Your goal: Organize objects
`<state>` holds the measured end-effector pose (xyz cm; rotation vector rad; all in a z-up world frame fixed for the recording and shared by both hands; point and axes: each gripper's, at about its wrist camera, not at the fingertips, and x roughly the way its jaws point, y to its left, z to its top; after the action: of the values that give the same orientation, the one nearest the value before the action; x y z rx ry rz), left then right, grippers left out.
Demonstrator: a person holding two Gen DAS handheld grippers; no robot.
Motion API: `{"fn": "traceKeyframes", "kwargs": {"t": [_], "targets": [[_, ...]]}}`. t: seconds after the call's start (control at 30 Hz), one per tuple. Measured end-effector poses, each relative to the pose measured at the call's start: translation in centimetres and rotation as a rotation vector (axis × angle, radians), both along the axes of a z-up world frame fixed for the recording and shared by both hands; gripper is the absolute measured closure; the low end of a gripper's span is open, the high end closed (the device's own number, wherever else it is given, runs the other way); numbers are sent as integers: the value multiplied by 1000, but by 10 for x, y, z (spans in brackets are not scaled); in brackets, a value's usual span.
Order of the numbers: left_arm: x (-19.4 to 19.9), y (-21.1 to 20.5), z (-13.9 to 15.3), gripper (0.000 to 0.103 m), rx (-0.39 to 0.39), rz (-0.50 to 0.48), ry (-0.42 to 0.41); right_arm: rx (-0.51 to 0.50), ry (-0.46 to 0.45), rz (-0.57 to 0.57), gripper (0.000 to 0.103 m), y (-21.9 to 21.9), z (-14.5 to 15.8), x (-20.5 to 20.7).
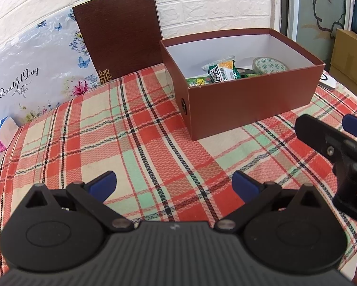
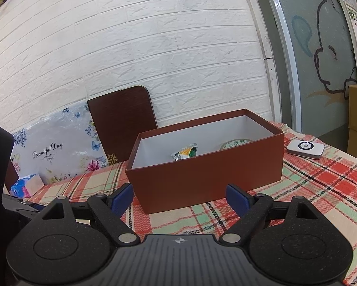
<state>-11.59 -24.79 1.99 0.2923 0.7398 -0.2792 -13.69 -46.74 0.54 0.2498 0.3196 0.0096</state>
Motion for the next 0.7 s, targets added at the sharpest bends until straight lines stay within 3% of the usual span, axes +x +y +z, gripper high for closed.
{"fn": "traceKeyframes", "kwargs": {"t": [0.7], "targets": [[2,3,-2,0,-11,4,17,-3,6,8,17,1,-2,1]]}}
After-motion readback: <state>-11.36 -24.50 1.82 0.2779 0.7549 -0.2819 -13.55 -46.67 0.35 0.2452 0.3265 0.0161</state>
